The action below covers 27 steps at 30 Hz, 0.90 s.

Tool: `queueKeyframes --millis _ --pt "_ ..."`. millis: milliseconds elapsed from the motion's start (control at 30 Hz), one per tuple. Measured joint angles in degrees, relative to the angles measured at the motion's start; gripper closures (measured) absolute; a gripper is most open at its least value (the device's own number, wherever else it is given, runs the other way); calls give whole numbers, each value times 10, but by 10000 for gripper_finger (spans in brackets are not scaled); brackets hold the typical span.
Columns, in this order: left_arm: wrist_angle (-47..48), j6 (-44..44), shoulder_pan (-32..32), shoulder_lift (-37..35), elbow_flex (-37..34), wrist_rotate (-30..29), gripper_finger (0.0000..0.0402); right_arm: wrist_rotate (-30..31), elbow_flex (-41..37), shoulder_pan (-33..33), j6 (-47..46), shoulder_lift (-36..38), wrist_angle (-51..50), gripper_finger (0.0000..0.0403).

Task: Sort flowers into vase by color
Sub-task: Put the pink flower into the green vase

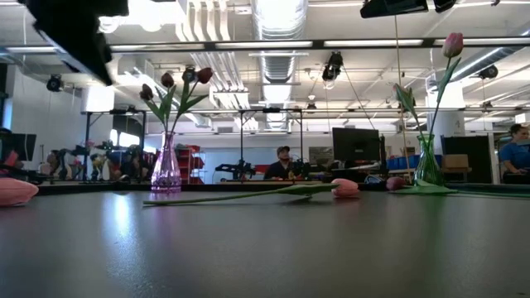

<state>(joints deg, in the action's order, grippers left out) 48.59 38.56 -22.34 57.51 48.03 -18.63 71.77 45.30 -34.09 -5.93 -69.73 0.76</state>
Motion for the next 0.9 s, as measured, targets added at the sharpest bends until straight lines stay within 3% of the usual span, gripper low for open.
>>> queueKeyframes --millis 133,267,433,667,900 --pt "135 145 -38 67 57 50 401 -2 0 0 -3 0 1 394" --pt "205 261 -70 114 70 123 401 -3 0 0 -6 0 1 394" --pt "196 345 -103 143 51 167 382 -15 0 0 -5 0 1 394" --pt "180 404 -121 164 7 182 300 -19 0 0 -5 0 1 394" --pt "26 448 -128 173 -92 246 243 -19 0 0 -5 0 2 394"
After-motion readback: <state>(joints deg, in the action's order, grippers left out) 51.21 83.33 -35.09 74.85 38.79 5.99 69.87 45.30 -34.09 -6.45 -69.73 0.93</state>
